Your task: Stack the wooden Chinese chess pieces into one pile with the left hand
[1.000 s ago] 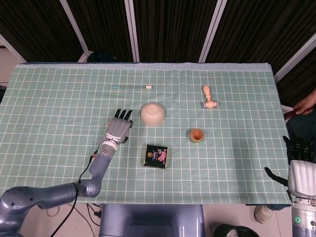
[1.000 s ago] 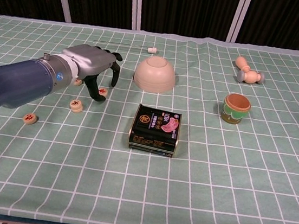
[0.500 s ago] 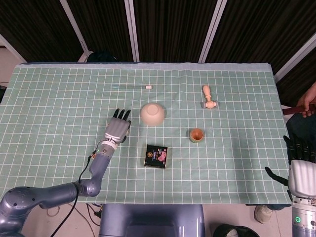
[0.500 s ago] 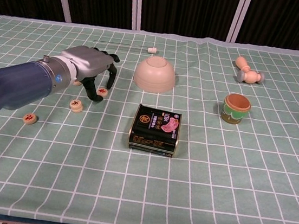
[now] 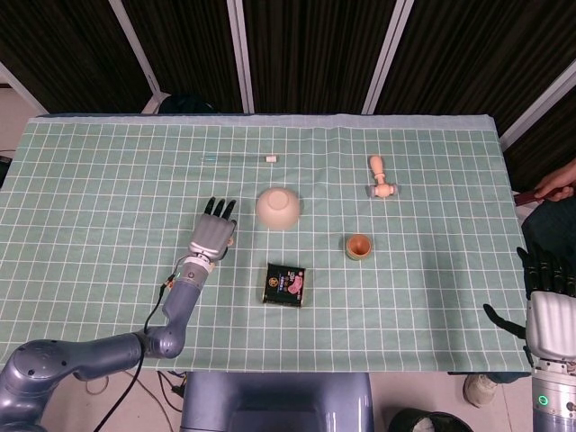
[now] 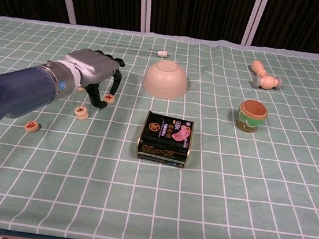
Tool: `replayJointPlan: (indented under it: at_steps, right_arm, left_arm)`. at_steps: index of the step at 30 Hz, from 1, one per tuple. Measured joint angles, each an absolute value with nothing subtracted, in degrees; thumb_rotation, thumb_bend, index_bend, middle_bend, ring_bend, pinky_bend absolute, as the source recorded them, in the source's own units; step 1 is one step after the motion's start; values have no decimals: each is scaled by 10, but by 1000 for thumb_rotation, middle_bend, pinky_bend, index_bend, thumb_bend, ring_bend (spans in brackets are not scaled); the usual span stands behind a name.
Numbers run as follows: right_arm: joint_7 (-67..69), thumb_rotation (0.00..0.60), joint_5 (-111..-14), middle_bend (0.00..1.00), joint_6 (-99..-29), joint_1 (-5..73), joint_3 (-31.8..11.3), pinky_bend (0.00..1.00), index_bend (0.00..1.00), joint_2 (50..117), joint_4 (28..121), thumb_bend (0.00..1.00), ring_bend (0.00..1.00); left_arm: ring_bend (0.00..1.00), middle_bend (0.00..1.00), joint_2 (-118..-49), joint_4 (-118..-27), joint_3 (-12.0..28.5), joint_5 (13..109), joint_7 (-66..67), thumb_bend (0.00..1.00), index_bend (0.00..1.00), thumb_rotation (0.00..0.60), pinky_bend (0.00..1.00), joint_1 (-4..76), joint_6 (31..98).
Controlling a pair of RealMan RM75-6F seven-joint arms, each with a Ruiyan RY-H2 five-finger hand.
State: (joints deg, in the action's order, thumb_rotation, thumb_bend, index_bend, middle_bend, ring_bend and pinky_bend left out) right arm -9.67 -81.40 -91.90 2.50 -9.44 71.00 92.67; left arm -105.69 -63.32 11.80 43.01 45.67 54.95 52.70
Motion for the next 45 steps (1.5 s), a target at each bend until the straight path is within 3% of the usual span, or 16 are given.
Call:
replayJointPlan:
  at_steps: [16,24,35,45]
  right_arm:
    - [-95,600,-813,13,-919,25,-94,0,102,710,927,232,0]
    - [-96,600,-812,13,-919,25,-95,0,103,710,928,232,0]
    - [-98,600,-813,13,-920,24,-94,0,103,710,929,232,0]
    - [-99,600,-813,13,-921,24,-94,0,103,710,930,233,0]
  left_arm:
    - [0,0,-1050,-647,119,433,458,306,503,600,0,548,533]
    - [0,0,-1013,-711,115,445,468,308,504,600,0,541,556]
    - [0,0,-891,-873,65,479,486,308,491,600,0,493,609]
    - [0,5,-885,-872,37,509,461,305,480,600,0,476,602]
